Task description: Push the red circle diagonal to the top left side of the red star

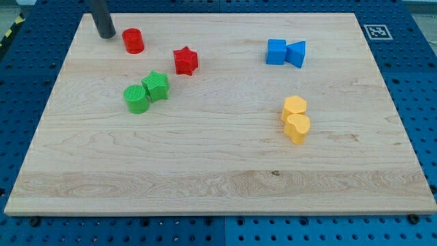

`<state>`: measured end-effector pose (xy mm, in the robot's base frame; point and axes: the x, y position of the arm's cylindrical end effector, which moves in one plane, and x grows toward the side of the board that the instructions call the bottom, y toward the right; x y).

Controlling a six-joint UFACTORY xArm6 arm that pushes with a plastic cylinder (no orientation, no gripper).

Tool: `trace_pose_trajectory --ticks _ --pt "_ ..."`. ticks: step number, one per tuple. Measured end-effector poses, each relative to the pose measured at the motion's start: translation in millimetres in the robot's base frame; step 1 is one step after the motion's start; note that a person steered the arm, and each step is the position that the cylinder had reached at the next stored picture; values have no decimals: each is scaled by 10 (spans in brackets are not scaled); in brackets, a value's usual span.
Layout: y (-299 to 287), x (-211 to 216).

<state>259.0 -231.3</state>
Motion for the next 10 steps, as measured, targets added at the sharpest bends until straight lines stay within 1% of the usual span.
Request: trace_pose_trajectory --ticks 2,6,10 --pt "3 113" --pt "357 130" --pt "436 182"
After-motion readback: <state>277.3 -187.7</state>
